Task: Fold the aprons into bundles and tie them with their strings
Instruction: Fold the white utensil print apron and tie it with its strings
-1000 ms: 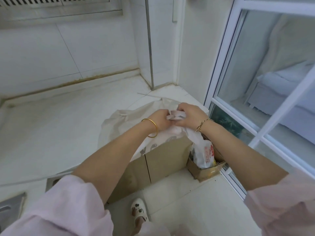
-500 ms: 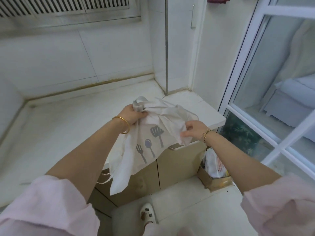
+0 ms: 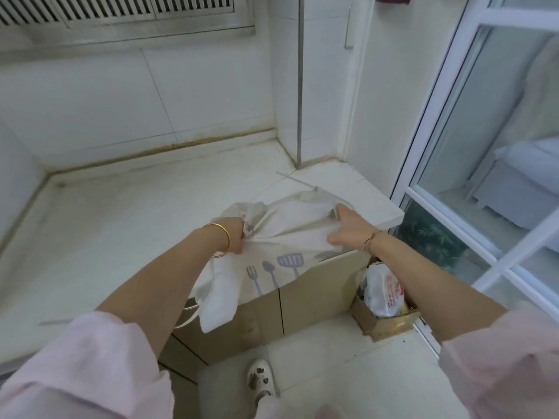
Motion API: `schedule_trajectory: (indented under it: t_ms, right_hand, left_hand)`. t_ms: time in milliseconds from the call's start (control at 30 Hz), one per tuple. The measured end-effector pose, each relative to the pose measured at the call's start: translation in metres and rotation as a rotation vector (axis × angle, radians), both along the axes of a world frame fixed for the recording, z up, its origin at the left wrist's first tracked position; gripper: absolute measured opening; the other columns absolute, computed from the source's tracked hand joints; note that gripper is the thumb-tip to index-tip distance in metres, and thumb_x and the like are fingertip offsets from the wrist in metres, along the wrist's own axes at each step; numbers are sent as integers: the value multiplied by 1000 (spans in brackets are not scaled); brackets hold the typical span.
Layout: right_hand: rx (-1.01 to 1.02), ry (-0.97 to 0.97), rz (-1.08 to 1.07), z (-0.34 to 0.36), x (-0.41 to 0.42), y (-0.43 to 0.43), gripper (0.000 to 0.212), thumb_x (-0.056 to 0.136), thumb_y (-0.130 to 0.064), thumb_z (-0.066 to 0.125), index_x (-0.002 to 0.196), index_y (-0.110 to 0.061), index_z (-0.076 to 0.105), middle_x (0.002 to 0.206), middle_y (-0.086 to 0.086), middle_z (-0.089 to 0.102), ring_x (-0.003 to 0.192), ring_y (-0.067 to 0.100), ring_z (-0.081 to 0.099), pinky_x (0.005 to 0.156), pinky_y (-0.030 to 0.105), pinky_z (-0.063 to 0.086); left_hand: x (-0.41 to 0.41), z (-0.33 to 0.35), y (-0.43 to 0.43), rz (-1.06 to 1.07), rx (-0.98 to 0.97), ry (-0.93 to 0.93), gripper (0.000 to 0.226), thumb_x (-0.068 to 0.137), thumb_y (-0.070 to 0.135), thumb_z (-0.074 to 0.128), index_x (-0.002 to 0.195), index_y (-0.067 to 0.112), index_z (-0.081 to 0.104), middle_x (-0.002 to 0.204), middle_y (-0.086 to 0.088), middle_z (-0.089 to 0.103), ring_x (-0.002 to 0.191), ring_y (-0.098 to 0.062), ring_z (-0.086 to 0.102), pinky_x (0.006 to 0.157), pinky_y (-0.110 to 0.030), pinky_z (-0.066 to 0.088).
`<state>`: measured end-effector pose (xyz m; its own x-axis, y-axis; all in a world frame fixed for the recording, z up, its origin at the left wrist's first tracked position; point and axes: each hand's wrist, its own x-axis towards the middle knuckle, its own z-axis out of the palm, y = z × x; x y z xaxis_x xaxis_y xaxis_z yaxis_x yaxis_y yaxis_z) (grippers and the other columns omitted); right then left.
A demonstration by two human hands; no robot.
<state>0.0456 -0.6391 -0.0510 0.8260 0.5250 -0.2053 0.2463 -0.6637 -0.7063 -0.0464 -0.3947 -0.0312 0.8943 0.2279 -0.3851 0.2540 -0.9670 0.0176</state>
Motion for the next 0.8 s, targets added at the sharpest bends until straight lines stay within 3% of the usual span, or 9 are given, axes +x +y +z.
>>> schedule_trajectory:
  t_ms: [100, 167, 233, 333, 433, 500, 533, 667, 800]
  right_hand:
    - [-398, -350, 135, -12, -4, -16, 3, 87, -7, 52, 85, -8, 53, 98, 9, 49, 91, 26, 51, 72, 30, 40]
    - [-560, -347, 198, -24, -8, -34, 20, 91, -7, 47, 107, 1, 57, 111, 16, 56, 102, 29, 55, 82, 31, 43]
    - [-809, -66, 332, -29, -19, -51, 30, 94, -9, 46, 121, 3, 53, 111, 15, 58, 91, 30, 59, 83, 33, 44]
    - [-1185, 357, 485, -28, -39, -80, 36, 90, -24, 60, 121, -6, 53, 90, 2, 62, 89, 28, 63, 79, 33, 47]
    - [-1181, 415, 397, -36, -35, -109, 20, 92, -25, 57, 105, -11, 56, 72, 1, 54, 70, 21, 58, 74, 31, 53]
    - [-985, 352, 138, -36, -27, -118, 10, 92, -13, 53, 101, -9, 53, 77, 5, 54, 64, 19, 56, 58, 26, 52]
    - [-926, 230, 96, -36, -22, -122, 14, 89, -10, 54, 103, -10, 55, 83, 7, 55, 70, 21, 57, 58, 26, 49]
    - [-710, -27, -36, -37, -4, -118, 20, 83, -13, 60, 102, -9, 59, 103, 8, 61, 91, 24, 57, 81, 32, 50]
    - [-550, -85, -209, -24, 5, -120, 16, 84, -12, 57, 100, -13, 54, 100, 6, 57, 96, 26, 59, 82, 36, 52]
  left_hand:
    - [0, -15, -19, 65, 39, -145, 25, 94, 14, 49, 113, 0, 57, 113, -15, 57, 107, -33, 56, 86, -36, 44]
    - [2, -30, -38, 62, -55, -116, 20, 95, 9, 42, 104, 2, 58, 107, -14, 60, 103, -33, 56, 84, -35, 45]
    - [-2, -41, -59, 12, -157, 205, 14, 94, 7, 44, 94, 7, 58, 101, -13, 60, 98, -29, 58, 80, -32, 47]
    - [-16, -48, -102, -22, -228, 756, 32, 92, 13, 57, 123, 4, 55, 125, -17, 56, 110, -29, 55, 97, -35, 45]
    - [-10, -47, -117, 273, -563, 1048, 21, 93, -1, 49, 113, -3, 56, 115, -21, 60, 116, -39, 52, 106, -50, 37]
    - [-1, -46, -110, 287, -546, 908, 11, 90, 2, 56, 101, -1, 56, 105, -20, 61, 105, -41, 59, 100, -51, 44]
    - [4, -47, -107, 219, -446, 761, 16, 87, 10, 62, 100, 3, 56, 105, -17, 62, 97, -37, 64, 95, -46, 49]
    - [17, -46, -92, -78, -117, 292, 12, 79, 21, 59, 71, 18, 49, 74, 0, 60, 66, -23, 56, 68, -24, 49]
    - [27, -36, -85, -207, 56, 203, 8, 84, 10, 57, 91, 9, 53, 75, -1, 53, 81, -23, 55, 70, -28, 44]
